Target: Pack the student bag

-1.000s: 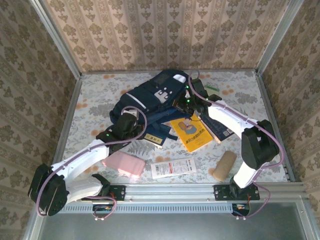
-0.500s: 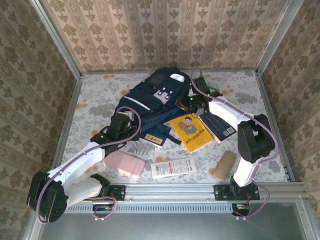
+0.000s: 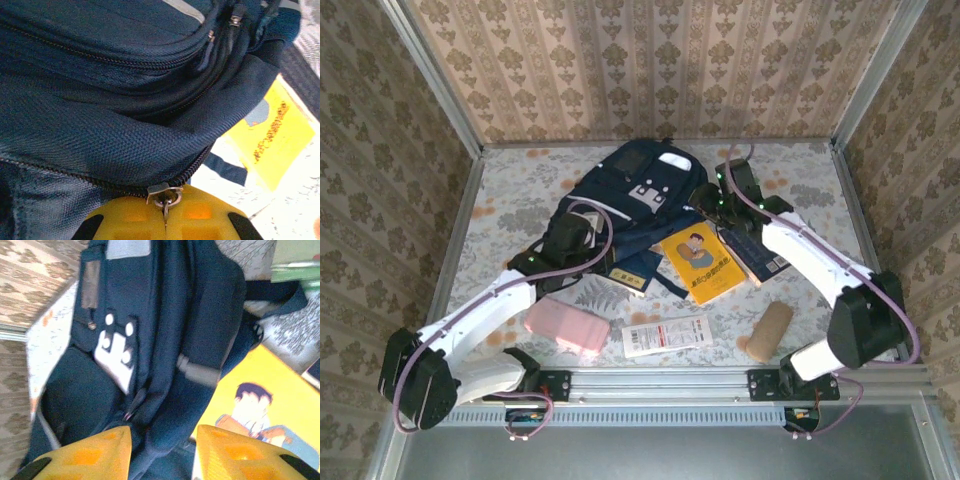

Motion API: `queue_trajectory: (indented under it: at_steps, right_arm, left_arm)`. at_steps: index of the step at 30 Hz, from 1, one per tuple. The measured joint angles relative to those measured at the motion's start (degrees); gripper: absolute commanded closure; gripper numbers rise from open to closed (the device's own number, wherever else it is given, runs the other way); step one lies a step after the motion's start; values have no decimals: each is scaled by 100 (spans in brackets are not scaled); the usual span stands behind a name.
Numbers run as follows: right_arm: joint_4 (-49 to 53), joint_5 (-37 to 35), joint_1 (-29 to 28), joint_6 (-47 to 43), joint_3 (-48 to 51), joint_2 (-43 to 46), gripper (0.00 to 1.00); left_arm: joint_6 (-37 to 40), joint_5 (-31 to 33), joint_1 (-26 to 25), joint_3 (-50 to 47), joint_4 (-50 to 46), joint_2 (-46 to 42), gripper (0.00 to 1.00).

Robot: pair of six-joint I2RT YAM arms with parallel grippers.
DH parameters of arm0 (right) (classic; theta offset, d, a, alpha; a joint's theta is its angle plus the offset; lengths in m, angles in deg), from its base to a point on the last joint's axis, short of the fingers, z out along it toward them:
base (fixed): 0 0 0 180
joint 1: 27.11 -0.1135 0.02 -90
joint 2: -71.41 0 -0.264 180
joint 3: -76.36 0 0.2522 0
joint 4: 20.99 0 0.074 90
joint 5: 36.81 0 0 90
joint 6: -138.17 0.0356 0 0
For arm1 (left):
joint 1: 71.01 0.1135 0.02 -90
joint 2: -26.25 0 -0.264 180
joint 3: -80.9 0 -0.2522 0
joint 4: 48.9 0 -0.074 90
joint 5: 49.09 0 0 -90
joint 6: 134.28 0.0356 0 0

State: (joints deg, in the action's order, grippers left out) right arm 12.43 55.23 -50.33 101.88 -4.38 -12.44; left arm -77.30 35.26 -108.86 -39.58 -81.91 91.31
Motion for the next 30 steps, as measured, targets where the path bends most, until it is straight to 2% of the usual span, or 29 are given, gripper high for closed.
queue_trajectory:
  at_steps: [7,12,17,23,30]
  right_arm:
    - [-415,343,-767,1010,439,199,50]
    - [-933,664,-1233,1744,452,74,49]
    - [-1491,824,-1399,2422,461,-299,49]
    - [-1733,883,-1436,2798,649,-431,50]
    - [-1596,461,-1443,2828,981,286,51]
  left_arm:
    - [0,4,-356,280,-125,109,100]
    - [-2,11,-505,352,-186,146,100]
    - [-44,66,-645,352,-188,149,100]
    - [-44,133,-688,352,-225,173,100]
    - [-44,140,-752,442,-225,175,100]
